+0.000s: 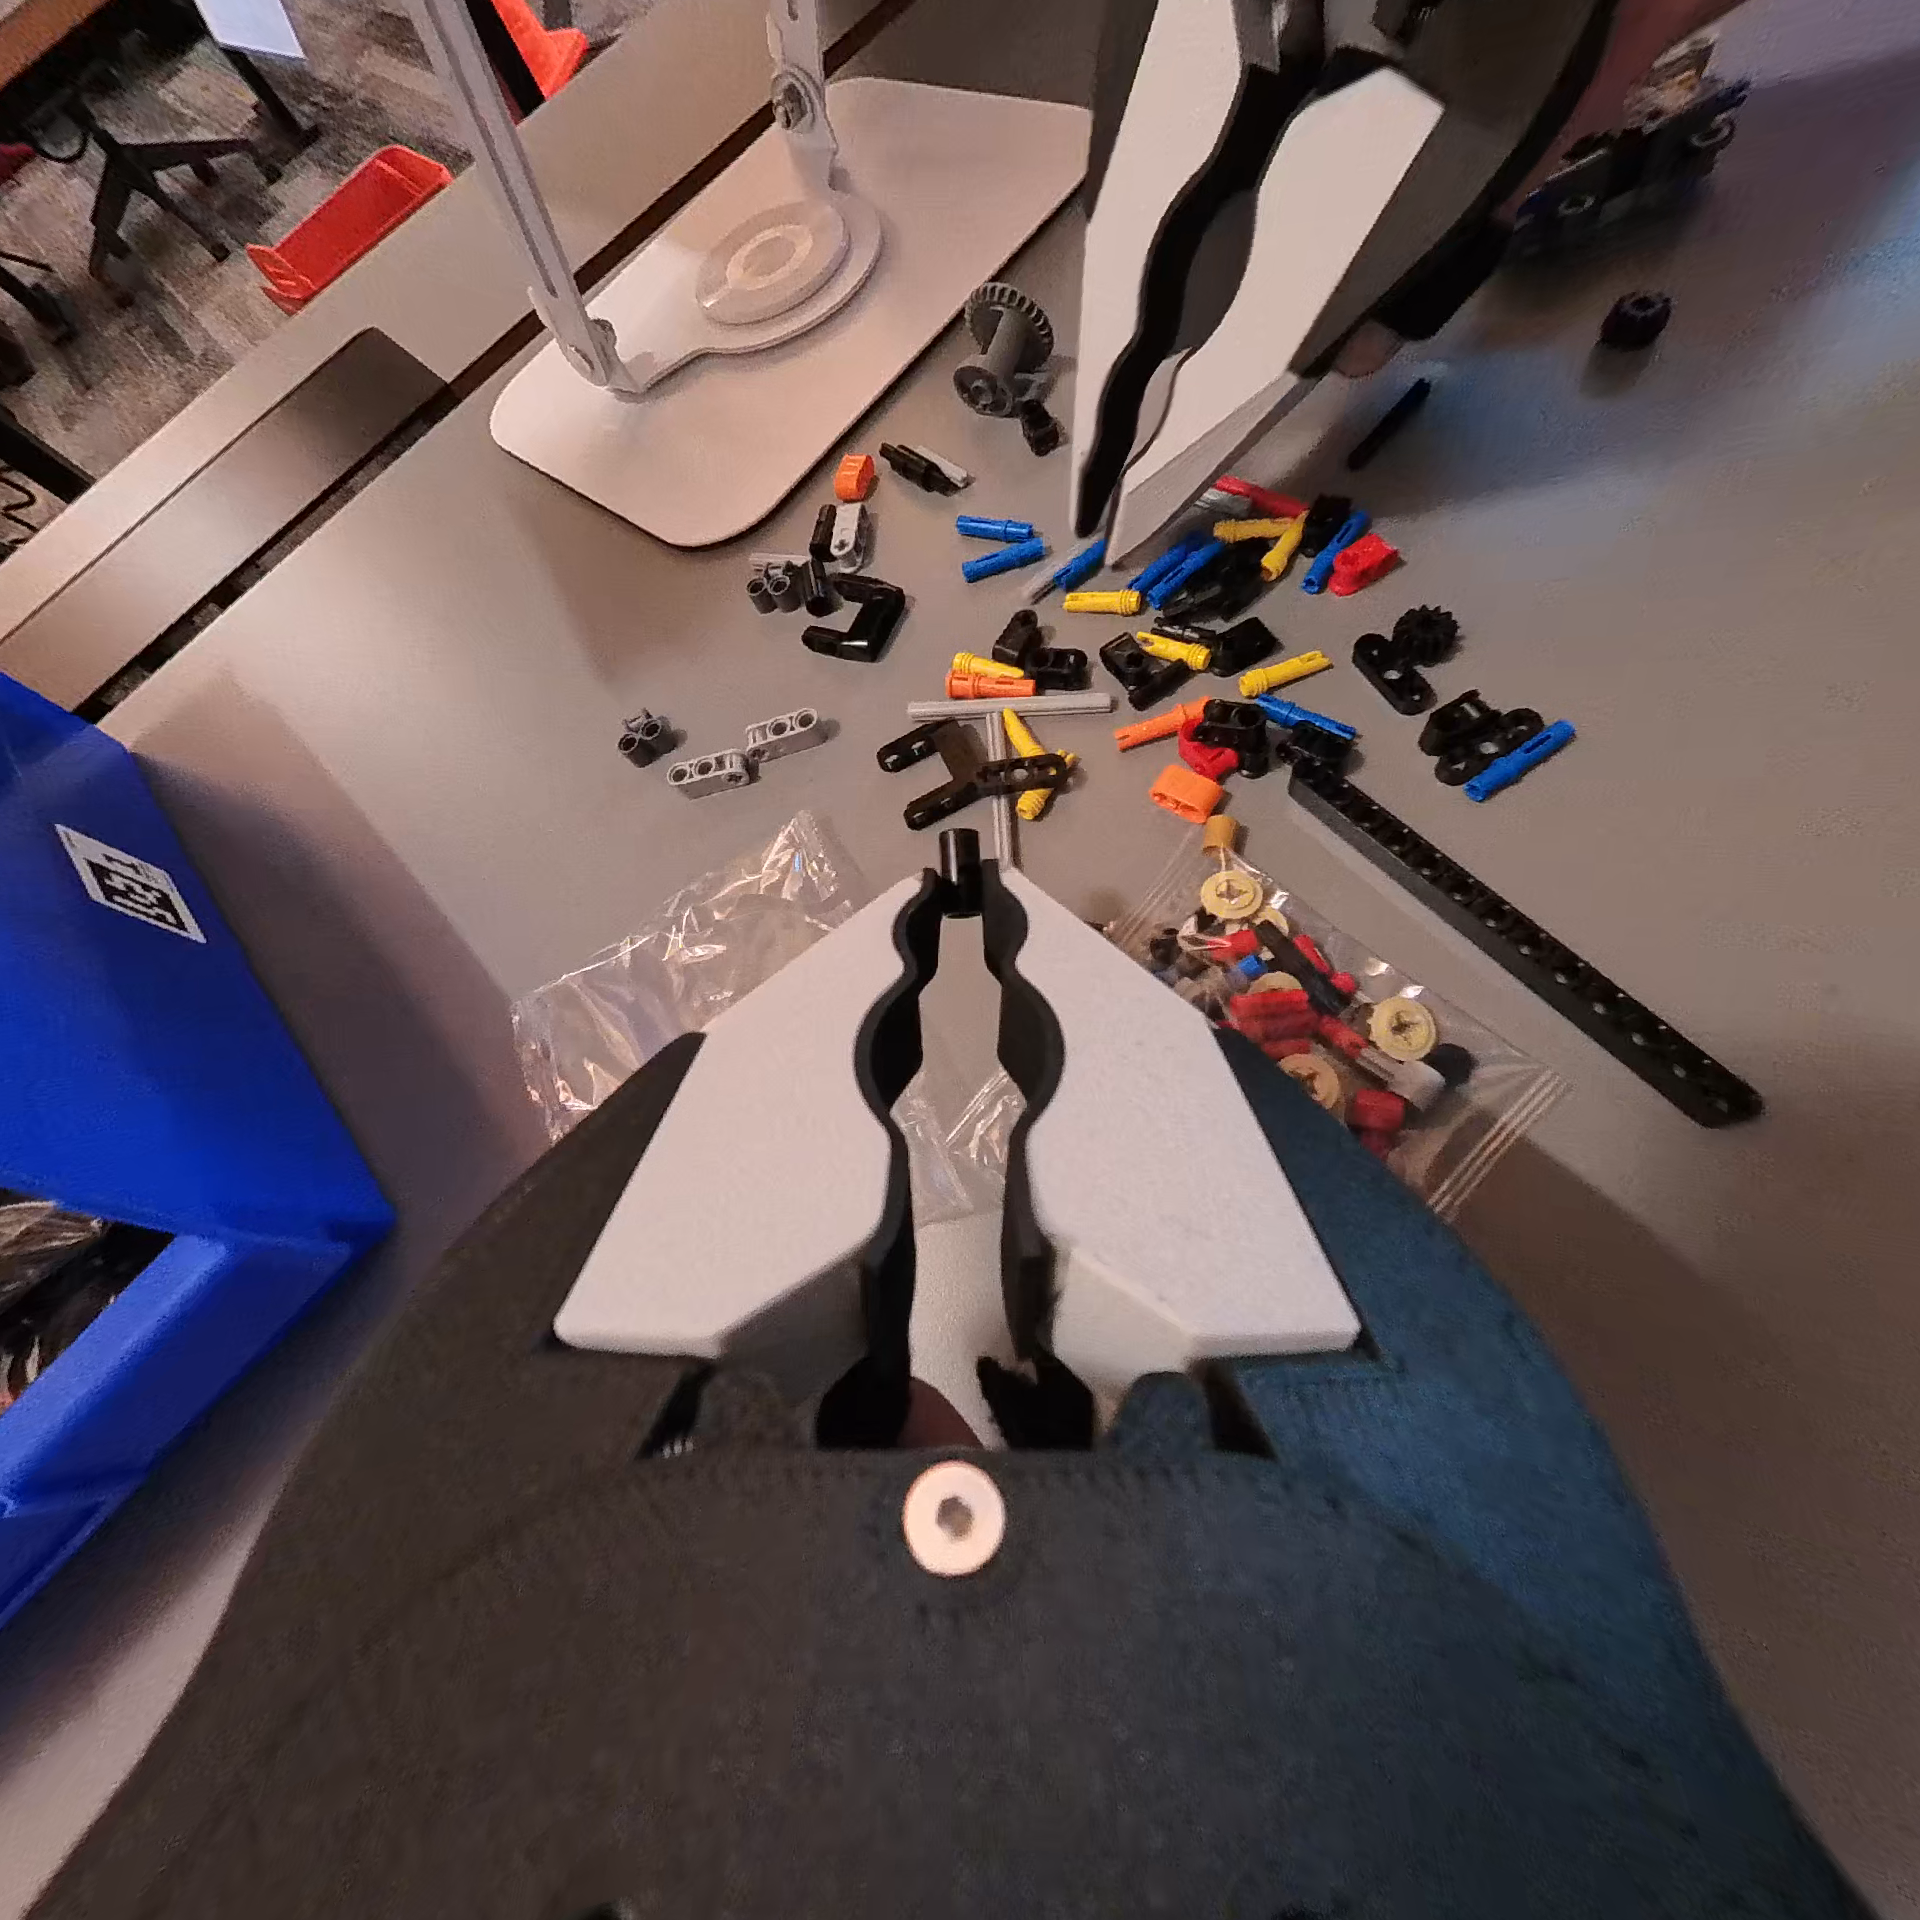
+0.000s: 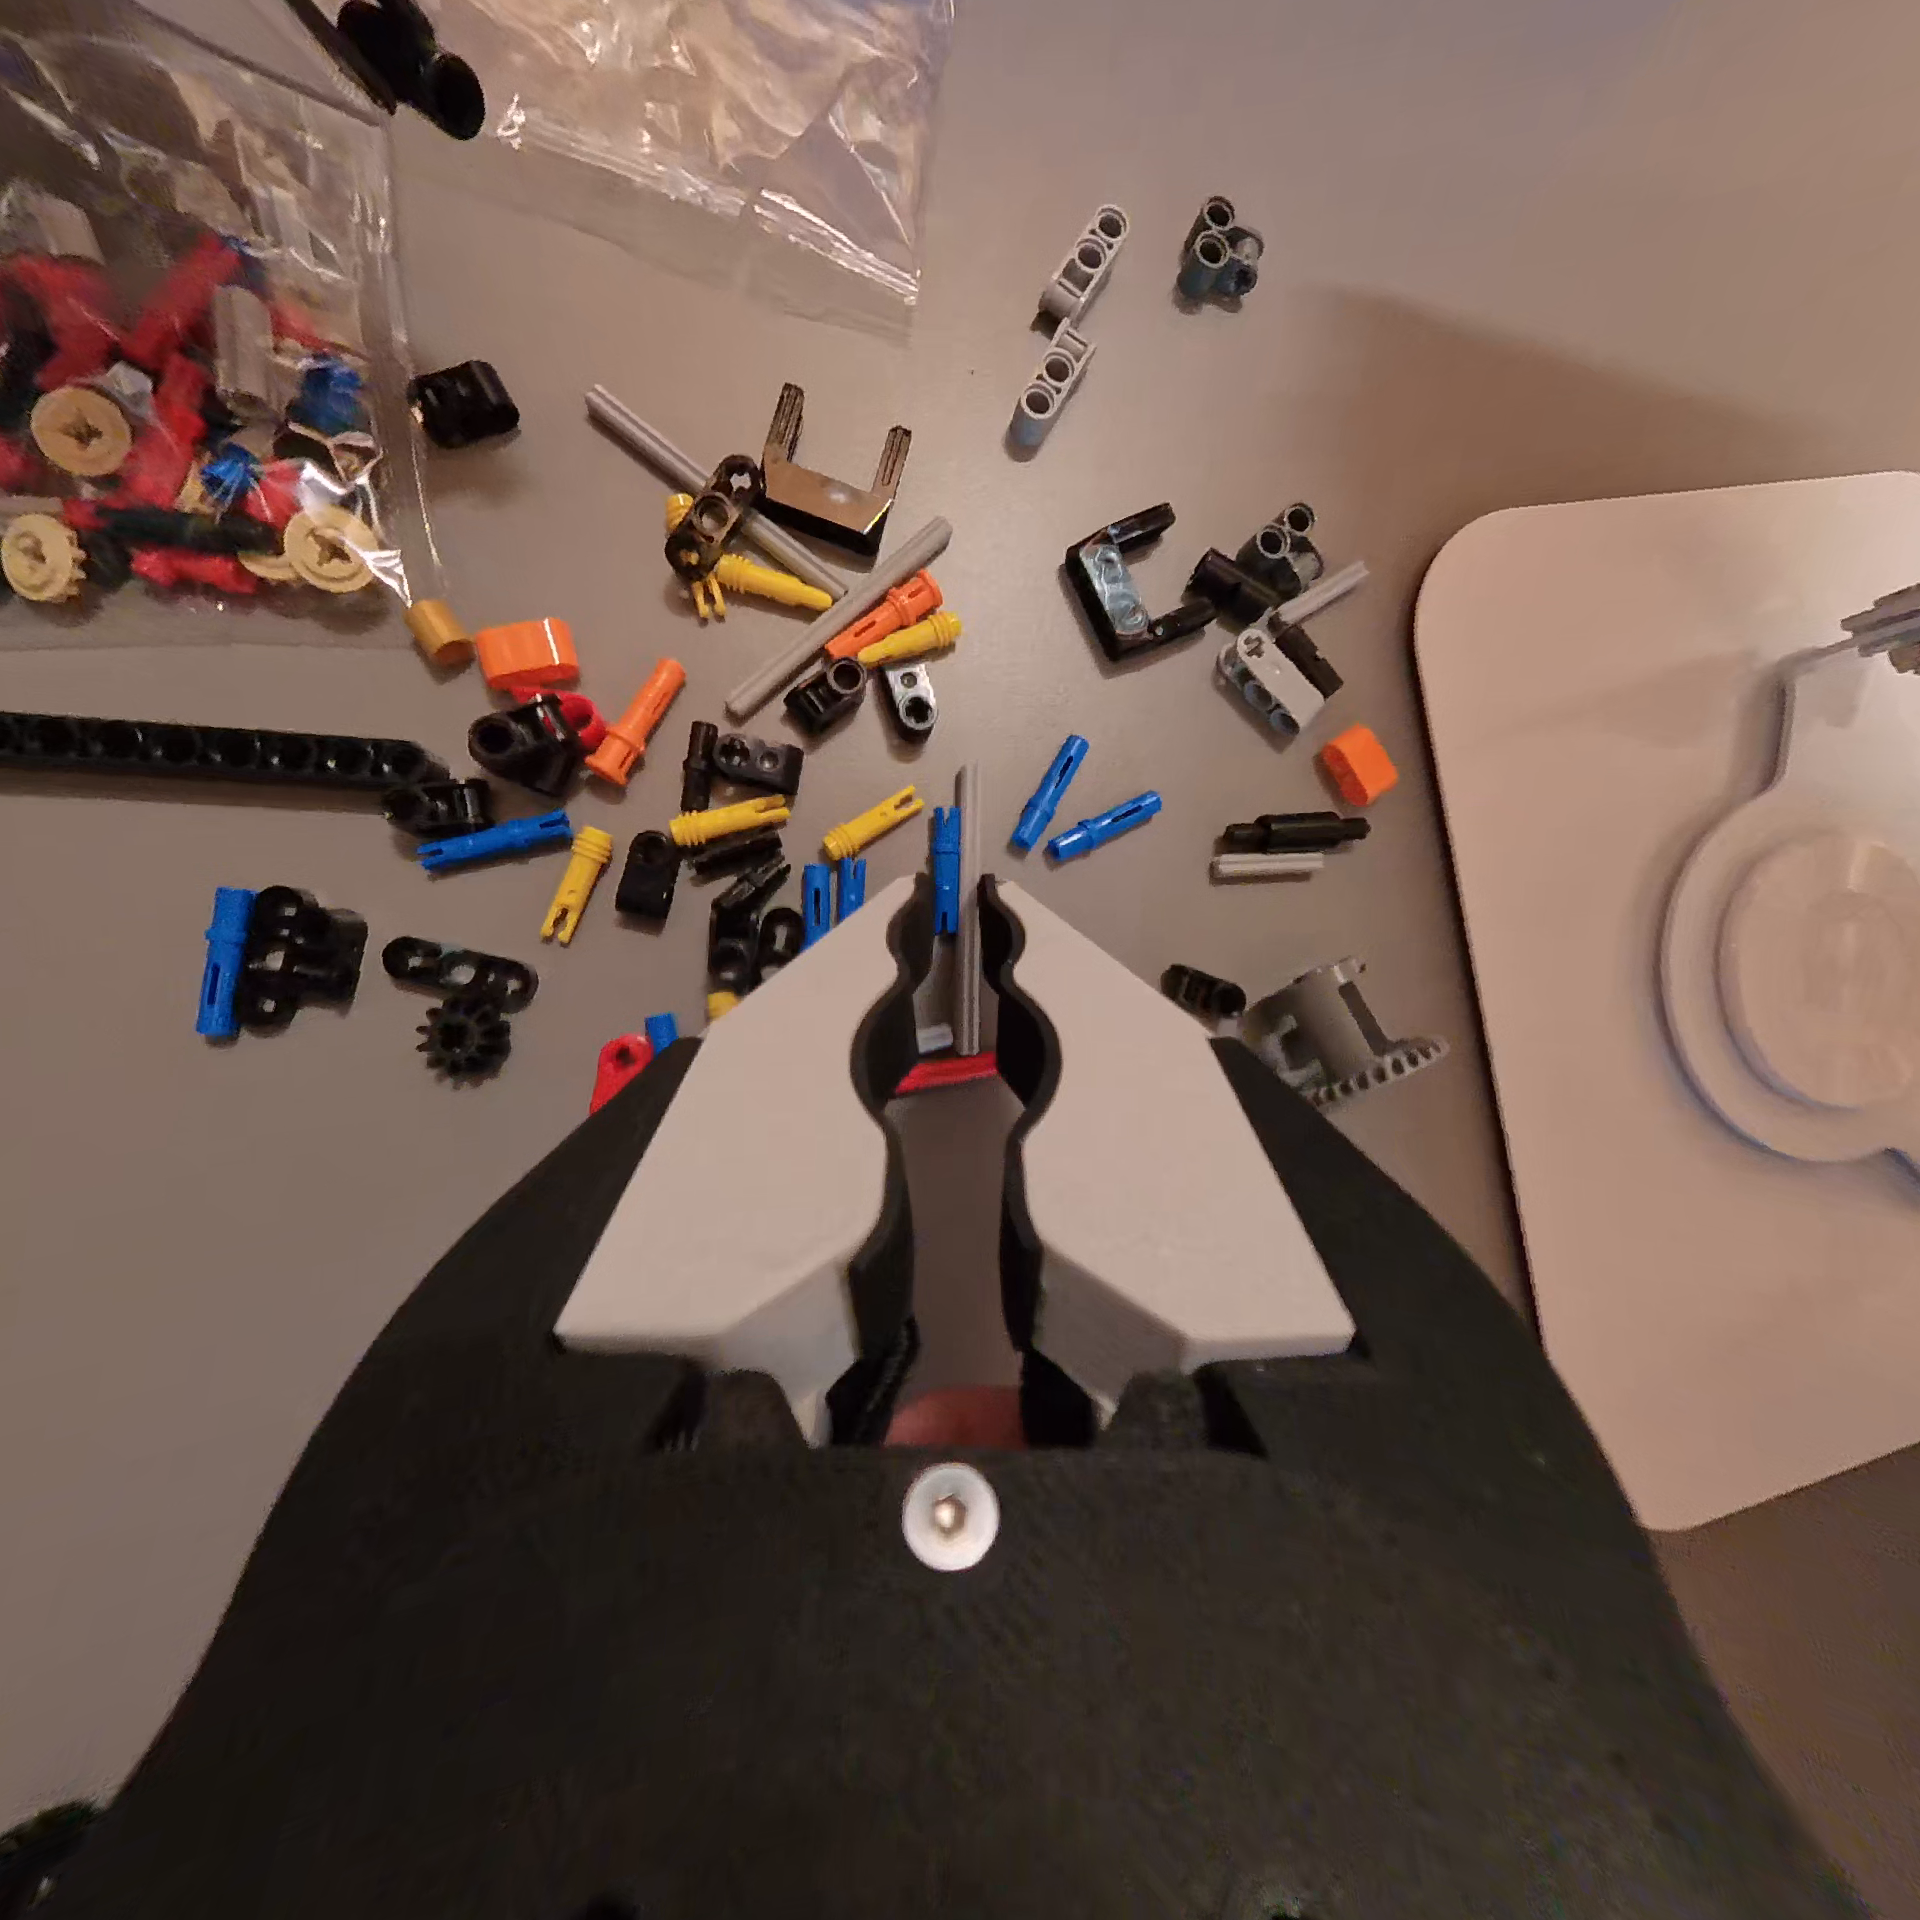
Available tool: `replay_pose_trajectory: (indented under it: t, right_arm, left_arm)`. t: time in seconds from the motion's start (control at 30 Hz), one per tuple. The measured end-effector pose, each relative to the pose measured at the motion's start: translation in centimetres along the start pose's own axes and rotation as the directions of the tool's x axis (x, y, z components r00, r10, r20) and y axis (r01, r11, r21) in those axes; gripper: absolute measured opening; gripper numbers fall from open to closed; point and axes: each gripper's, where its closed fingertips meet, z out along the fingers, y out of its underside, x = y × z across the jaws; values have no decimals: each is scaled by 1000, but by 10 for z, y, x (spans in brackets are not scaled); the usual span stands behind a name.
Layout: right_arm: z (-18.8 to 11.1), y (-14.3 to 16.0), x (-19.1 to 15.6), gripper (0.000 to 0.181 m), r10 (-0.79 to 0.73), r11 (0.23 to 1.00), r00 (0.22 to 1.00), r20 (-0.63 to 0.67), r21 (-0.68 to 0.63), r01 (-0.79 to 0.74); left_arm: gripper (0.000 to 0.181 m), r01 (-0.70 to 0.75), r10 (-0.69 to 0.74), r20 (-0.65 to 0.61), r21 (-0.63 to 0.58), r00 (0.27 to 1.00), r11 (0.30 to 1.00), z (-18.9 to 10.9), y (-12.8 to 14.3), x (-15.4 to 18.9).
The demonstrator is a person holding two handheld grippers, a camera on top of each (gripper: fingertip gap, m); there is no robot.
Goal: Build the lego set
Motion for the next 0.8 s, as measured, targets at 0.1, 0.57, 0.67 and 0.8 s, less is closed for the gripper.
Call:
replay_pose_trajectory:
  t: [0.1, 0.57, 0.67, 0.8]
  right_arm:
    - [-5, 6, -3, 5, -14, 1000, 1000, 21, -11, 14]
    - [-33, 8, -16, 8, -40, 998, 996, 74, 51, 36]
    - [-31, 8, -19, 7, -44, 998, 996, 72, 46, 41]
    - [-27, 5, -10, 5, -34, 998, 999, 35, 60, 32]
  left_arm:
    - [5, -5, 5, -2, 0, 1000, 1000, 0, 0, 1]
    - [5, 0, 0, -21, 4, 1000, 1000, 5, -1, 5]
    - [5, -3, 3, -24, 5, 1000, 1000, 6, -1, 6]
    - [5, -5, 5, -26, 8, 1000, 1000, 6, -1, 6]
